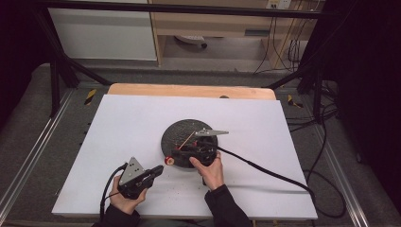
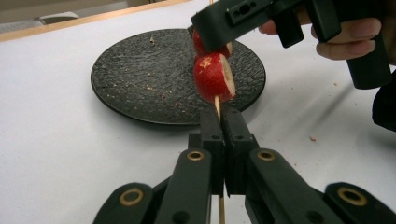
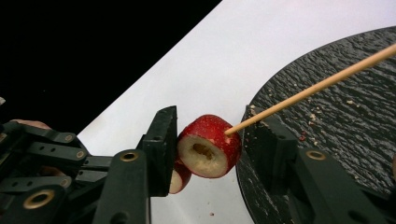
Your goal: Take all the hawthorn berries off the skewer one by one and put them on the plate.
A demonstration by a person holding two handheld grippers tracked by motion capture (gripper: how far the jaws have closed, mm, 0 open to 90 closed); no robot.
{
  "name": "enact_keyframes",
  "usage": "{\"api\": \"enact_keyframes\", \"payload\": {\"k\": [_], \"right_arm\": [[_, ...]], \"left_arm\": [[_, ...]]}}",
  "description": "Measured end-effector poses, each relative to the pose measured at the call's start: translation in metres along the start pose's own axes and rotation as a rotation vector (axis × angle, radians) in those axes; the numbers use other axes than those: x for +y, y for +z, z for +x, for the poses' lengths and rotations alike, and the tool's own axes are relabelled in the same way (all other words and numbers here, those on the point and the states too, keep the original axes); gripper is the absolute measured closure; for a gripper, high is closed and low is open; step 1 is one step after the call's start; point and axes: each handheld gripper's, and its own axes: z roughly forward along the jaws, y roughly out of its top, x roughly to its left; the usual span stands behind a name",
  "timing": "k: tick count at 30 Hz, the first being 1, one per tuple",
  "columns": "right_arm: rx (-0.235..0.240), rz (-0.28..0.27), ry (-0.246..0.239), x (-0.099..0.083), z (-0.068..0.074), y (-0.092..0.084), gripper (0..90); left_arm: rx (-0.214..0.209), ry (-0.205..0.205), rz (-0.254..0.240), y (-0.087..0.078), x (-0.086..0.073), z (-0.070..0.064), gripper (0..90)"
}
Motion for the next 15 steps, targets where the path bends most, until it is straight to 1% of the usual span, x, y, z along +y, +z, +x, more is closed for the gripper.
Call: {"api": "enact_keyframes", "payload": {"k": [1,3,5,8,9,12,13,14,15], "right_arm": [[-0.004,0.003,0.004,-0.0006,0.0,0.0004,52.3],[-0.005,0.005,0.01,-0.0015,-0.0001,0.0012,51.6],[0.008,0.009,0.024,-0.0023,-0.0002,0.0023,52.0],[0.029,0.017,0.037,-0.0035,-0.001,0.0038,58.4],[0.023,0.019,0.034,-0.0032,-0.001,0.0035,59.0],[0.027,0.023,0.032,-0.0018,-0.0012,0.0021,59.3],[0.017,0.013,0.029,-0.0011,-0.0008,0.0015,59.3],[-0.014,0.005,0.013,-0.0001,-0.0007,-0.0003,59.3],[-0.026,-0.004,0.008,0.0016,-0.0007,-0.0022,59.3]], "left_arm": [[0.0,0.001,0.0,-0.0002,0.0001,0.0,88.4],[0.003,0.001,-0.002,0.0,-0.0001,-0.0002,88.4],[0.002,0.001,0.0,0.0002,-0.0001,-0.0003,88.4],[0.0,0.002,0.001,0.0004,-0.0005,-0.0002,88.4],[-0.002,0.001,0.001,0.0003,-0.0004,-0.0001,88.4],[-0.001,0.003,-0.001,0.0001,0.0004,-0.0007,88.4],[0.002,0.005,0.001,0.0,0.0002,-0.0008,88.4],[0.0,0.001,-0.001,0.0,-0.0005,-0.0006,88.4],[-0.002,-0.001,-0.001,-0.0003,-0.0006,-0.0004,88.4]]}}
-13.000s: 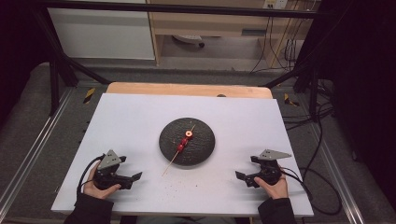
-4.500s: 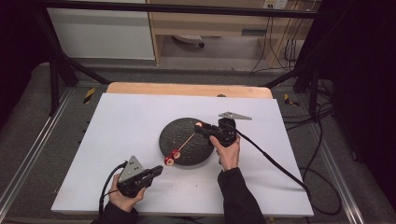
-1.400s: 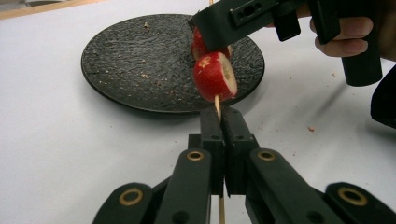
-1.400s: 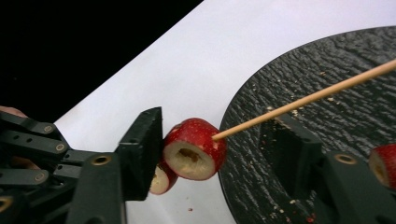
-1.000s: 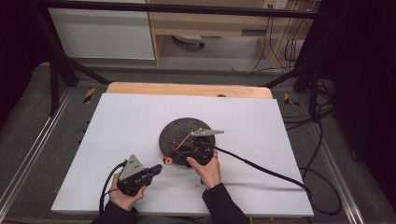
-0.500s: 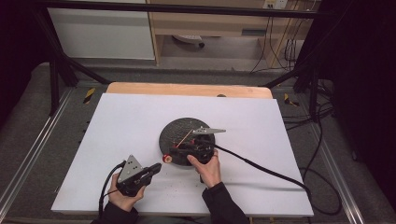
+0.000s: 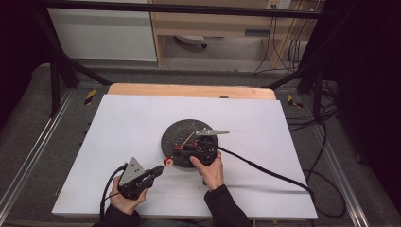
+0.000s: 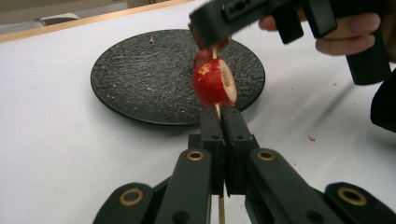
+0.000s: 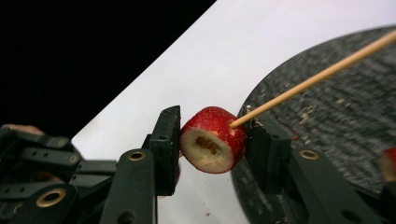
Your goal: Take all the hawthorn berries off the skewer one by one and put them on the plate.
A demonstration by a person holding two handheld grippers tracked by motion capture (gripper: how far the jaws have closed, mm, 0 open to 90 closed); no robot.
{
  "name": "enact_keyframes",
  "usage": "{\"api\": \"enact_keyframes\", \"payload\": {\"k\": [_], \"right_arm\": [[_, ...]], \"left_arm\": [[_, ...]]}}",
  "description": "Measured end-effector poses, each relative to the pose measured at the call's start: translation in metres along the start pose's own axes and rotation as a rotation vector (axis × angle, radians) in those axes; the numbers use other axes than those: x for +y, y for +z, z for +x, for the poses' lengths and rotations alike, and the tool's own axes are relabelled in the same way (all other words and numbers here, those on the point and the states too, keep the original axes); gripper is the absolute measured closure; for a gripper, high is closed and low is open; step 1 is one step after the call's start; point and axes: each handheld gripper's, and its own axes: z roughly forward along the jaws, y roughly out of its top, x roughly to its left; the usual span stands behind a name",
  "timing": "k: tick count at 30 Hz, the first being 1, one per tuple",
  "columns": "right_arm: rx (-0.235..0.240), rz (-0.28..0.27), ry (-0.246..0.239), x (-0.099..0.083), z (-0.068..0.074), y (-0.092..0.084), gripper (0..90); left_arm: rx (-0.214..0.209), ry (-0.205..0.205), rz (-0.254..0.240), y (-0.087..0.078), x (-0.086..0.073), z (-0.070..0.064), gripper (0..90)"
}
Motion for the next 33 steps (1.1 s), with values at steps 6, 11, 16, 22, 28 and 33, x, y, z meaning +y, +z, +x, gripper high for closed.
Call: {"api": "enact_keyframes", "payload": {"k": [6,11,16,22,28,33], "right_arm": [[-0.05,-0.033,-0.027,0.013,-0.001,-0.01,59.3],[-0.061,-0.032,-0.041,0.022,-0.007,-0.014,59.4],[-0.082,-0.049,-0.039,0.03,-0.012,-0.017,59.5],[-0.121,-0.078,-0.035,0.041,-0.016,-0.023,59.5],[-0.169,-0.112,-0.032,0.052,-0.027,-0.031,59.5],[-0.208,-0.131,-0.038,0.059,-0.038,-0.037,59.5]], "left_arm": [[-0.002,0.001,-0.013,-0.002,0.001,0.0,88.4],[-0.001,0.002,-0.019,-0.002,0.002,0.0,88.4],[0.003,-0.001,-0.022,-0.003,0.001,0.0,88.4],[0.003,-0.001,-0.024,-0.004,0.001,0.001,88.4],[0.003,-0.001,-0.018,-0.004,0.0,0.002,88.4],[0.001,-0.005,-0.015,-0.004,0.0,0.002,88.4]]}}
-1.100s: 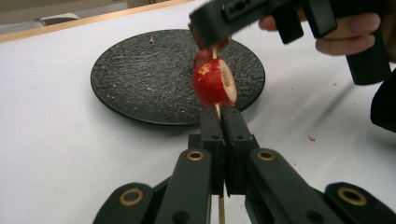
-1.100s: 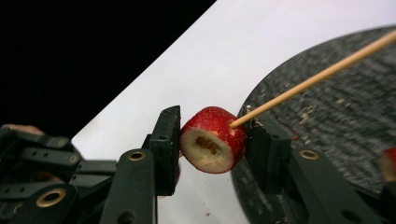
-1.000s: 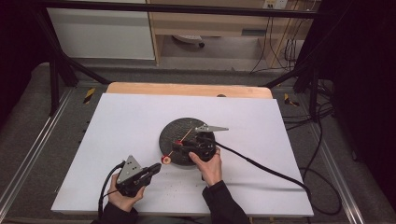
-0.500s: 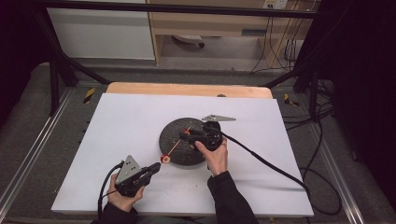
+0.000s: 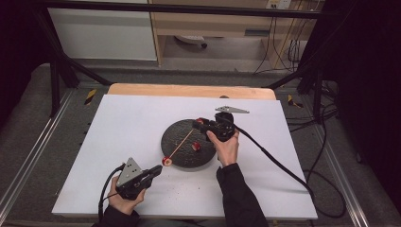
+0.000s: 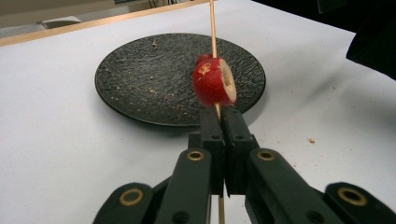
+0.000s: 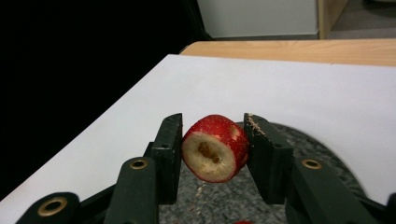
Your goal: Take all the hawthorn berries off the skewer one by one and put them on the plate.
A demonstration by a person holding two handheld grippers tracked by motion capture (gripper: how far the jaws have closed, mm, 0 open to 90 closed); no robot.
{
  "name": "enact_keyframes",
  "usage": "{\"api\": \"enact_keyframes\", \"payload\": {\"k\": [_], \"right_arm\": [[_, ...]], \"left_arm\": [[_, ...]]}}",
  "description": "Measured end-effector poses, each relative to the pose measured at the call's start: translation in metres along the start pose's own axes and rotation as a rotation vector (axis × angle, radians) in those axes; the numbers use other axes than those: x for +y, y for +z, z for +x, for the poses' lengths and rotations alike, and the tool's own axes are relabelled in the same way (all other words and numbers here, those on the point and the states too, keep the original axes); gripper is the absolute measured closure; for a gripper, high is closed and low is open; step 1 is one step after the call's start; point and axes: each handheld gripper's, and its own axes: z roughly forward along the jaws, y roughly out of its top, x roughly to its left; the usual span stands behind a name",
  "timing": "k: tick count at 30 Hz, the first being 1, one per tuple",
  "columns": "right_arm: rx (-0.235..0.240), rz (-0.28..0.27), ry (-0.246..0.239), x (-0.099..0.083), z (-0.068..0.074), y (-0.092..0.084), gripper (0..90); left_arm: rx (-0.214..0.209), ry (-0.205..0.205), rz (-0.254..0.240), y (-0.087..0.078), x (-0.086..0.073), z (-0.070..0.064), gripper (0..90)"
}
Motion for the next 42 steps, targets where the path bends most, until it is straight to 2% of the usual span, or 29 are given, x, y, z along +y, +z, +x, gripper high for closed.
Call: {"api": "enact_keyframes", "payload": {"k": [5,9,24,31,35,39,42], "right_arm": [[-0.036,-0.02,0.003,0.004,-0.013,-0.002,59.5],[-0.056,-0.009,0.012,0.001,-0.022,0.0,59.4],[-0.108,0.151,-0.021,-0.043,-0.037,0.039,59.3],[-0.138,0.193,-0.038,-0.056,-0.042,0.048,59.1],[-0.145,0.2,-0.04,-0.058,-0.043,0.048,58.4],[-0.147,0.186,-0.044,-0.055,-0.04,0.043,49.9],[-0.131,0.16,-0.042,-0.052,-0.037,0.035,43.4]], "left_arm": [[0.003,-0.004,0.001,0.0,-0.001,0.001,88.4],[0.006,-0.01,0.0,-0.001,0.0,0.002,88.4],[0.004,-0.015,0.007,0.0,-0.001,0.004,88.3],[0.003,-0.017,0.012,0.0,-0.001,0.004,88.4],[0.002,-0.017,0.016,0.001,-0.001,0.004,88.4],[0.002,-0.016,0.017,0.001,-0.001,0.003,88.3],[0.003,-0.018,0.017,0.001,-0.001,0.004,88.4]]}}
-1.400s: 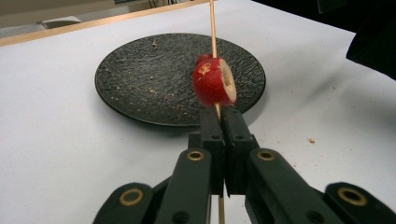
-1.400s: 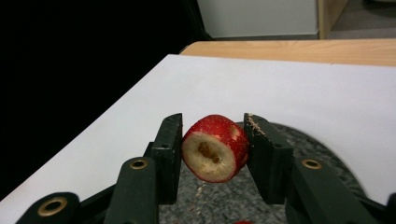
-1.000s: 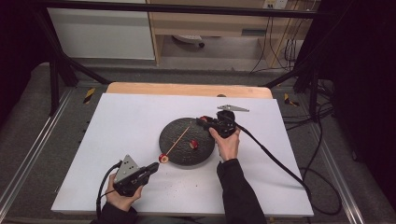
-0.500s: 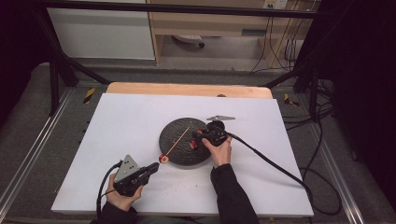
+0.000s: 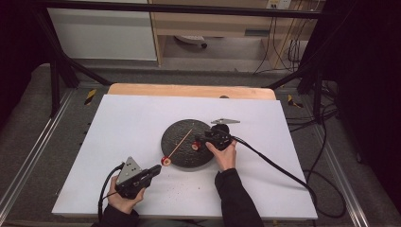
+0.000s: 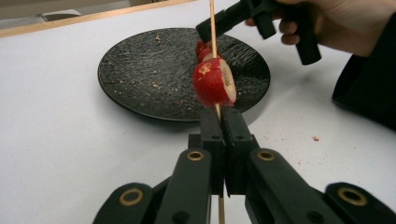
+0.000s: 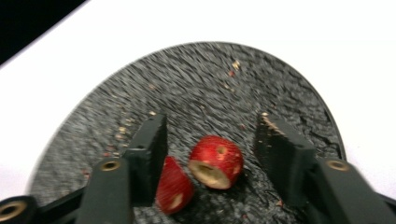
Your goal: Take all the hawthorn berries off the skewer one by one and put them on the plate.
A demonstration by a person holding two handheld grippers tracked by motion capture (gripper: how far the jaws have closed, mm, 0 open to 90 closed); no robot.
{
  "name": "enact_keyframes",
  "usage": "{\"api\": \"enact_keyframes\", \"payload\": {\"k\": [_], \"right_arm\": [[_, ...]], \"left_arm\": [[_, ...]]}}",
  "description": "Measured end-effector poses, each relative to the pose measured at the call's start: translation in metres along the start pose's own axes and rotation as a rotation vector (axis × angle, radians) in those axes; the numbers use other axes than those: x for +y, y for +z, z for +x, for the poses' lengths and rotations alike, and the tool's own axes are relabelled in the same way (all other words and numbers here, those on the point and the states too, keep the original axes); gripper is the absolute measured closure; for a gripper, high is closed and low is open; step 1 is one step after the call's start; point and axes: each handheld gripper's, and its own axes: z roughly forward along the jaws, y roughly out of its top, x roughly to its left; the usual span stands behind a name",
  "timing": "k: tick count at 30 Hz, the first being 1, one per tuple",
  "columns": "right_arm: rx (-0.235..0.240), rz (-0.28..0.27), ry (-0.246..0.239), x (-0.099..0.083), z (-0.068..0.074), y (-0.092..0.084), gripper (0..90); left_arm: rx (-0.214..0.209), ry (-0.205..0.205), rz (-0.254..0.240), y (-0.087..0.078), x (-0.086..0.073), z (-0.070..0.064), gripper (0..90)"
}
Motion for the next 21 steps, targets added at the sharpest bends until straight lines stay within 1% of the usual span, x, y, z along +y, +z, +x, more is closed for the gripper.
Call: {"api": "enact_keyframes", "payload": {"k": [2,5,7,8,10,14,21], "right_arm": [[0.013,-0.015,0.0,0.002,0.002,-0.008,36.5],[0.035,-0.032,-0.013,0.003,0.007,-0.021,26.4],[0.053,-0.032,-0.021,0.003,0.011,-0.028,20.0],[0.063,-0.027,-0.033,0.002,0.013,-0.032,16.0],[0.077,-0.021,-0.046,-0.001,0.019,-0.038,11.0],[0.112,-0.014,-0.059,-0.008,0.031,-0.045,6.3],[0.173,-0.034,-0.035,-0.019,0.045,-0.049,5.7]], "left_arm": [[0.002,0.001,0.001,0.0,0.0,0.0,88.4],[0.003,-0.002,0.002,0.001,0.0,0.0,88.4],[0.004,-0.002,0.002,0.001,0.0,0.0,88.3],[0.004,-0.003,0.003,0.001,0.0,0.0,88.4],[0.004,-0.002,0.003,0.001,0.0,0.0,88.3],[0.004,-0.001,0.005,0.002,0.0,0.0,88.3],[0.005,0.002,0.008,0.003,0.0,-0.001,88.4]]}}
